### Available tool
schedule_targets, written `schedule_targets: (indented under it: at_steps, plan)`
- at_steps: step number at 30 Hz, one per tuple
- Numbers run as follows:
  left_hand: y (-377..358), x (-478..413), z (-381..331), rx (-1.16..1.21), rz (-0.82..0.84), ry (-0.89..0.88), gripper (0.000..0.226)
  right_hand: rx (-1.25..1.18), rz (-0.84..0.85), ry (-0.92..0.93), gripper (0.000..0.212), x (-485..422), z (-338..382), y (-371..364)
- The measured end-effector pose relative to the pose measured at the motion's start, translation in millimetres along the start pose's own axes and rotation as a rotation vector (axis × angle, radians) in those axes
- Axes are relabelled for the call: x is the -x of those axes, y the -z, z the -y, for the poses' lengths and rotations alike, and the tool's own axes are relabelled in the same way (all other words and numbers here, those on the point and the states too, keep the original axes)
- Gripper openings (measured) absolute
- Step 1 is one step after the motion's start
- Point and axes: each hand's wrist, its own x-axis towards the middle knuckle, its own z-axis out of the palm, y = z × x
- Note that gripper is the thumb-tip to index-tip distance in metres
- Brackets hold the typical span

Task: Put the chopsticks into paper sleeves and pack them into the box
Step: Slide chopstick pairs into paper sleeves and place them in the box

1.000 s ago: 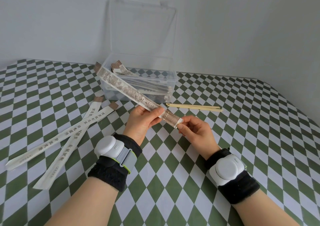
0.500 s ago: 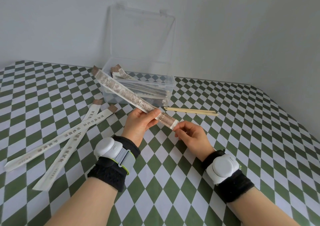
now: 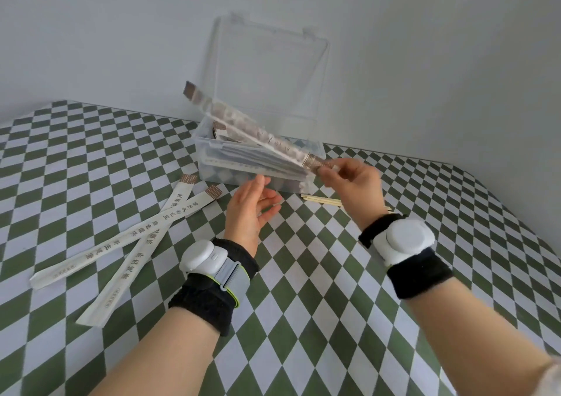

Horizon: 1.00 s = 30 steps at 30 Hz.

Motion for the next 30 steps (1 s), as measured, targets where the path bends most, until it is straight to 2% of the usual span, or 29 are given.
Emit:
schedule_targets:
  at_steps: [2, 4, 6, 11, 13, 16, 18, 22, 26, 28, 30]
  plan:
    - [4, -3, -1, 0.059, -0.06, 0.038, 0.037, 0.061, -0.078, 0.026, 0.008, -30, 10, 3]
    - [5, -5, -2, 0.106, -0.106, 0.074, 0.041, 0.176, -0.091, 0.053, 0.005, -55, 12, 3]
    - [4, -5, -2, 0.146, -0.135, 0.096, 0.042, 0.317, -0.084, 0.08, 0.009, -74, 7, 2]
    - [7, -7, -2, 0.192, -0.166, 0.118, 0.046, 0.611, 0.12, 0.15, 0.016, -99, -9, -11]
    - [7, -8, -2, 0.18, -0.166, 0.119, 0.047, 0.739, 0.213, 0.205, 0.025, -100, -13, -17]
    - [7, -9, -2, 0.171, -0.166, 0.115, 0.05, 0.939, 0.324, 0.216, 0.058, -100, -15, -25]
    - [7, -9, -1, 0.169, -0.17, 0.114, 0.052, 1.014, 0.36, 0.196, 0.07, -99, -17, -29]
    - [7, -10, -1, 0.162, -0.174, 0.112, 0.054, 1.033, 0.35, 0.133, 0.079, -99, -16, -33]
    - [9, -10, -2, 0.17, -0.182, 0.116, 0.053, 0.97, 0.383, 0.141, 0.074, -95, -9, -30]
    - [8, -9, -3, 0.162, -0.183, 0.126, 0.054, 0.836, 0.28, 0.221, 0.057, -86, -10, -19]
    - [6, -9, -5, 0.145, -0.183, 0.133, 0.053, 0.629, 0.08, 0.283, 0.048, -68, -11, -7]
